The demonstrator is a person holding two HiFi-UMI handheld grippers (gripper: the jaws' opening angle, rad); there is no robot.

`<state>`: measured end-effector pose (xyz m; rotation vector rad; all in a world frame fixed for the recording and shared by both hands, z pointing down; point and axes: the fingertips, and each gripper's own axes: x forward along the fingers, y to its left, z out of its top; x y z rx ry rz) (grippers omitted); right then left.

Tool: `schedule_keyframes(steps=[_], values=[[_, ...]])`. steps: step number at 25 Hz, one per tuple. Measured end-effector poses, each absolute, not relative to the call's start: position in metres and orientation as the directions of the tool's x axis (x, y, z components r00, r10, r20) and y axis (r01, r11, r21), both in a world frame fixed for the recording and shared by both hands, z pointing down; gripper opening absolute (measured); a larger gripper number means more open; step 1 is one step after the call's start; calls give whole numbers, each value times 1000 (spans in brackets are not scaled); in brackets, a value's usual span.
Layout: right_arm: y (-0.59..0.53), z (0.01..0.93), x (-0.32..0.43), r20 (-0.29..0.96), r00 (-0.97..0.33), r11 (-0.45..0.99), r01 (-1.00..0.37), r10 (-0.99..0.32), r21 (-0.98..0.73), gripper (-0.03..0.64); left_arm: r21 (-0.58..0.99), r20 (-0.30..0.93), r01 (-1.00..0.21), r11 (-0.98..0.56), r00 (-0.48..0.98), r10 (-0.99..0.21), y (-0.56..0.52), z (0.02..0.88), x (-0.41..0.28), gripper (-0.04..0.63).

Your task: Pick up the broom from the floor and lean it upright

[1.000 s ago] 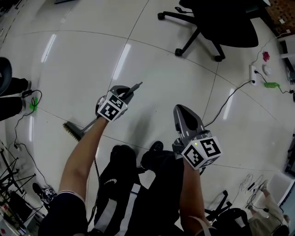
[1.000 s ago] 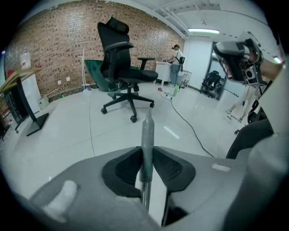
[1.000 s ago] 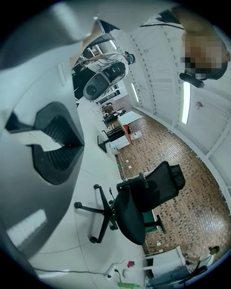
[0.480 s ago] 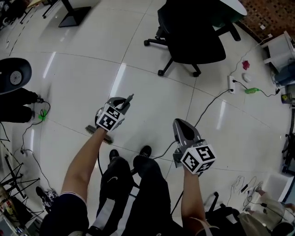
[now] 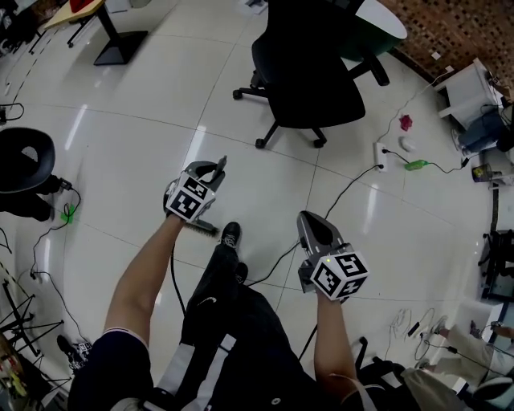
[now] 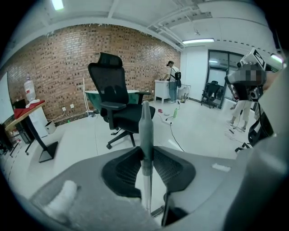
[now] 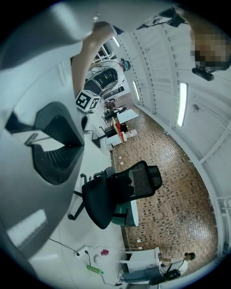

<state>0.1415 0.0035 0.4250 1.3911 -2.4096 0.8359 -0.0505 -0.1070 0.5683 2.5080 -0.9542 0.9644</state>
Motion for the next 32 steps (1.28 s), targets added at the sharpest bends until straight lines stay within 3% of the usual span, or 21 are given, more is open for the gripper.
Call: schedule_keyframes(steps=[21,32], values=[[-174,413,228,497,-404,265,-907,-768,-328,3,60,623,-602,-796,646,-441,-330,544,78,91],[-251,424,308,458,-490,329,-861,-741,-389,3,22,684,-664,-747,555,-474,-413,556,143,92]])
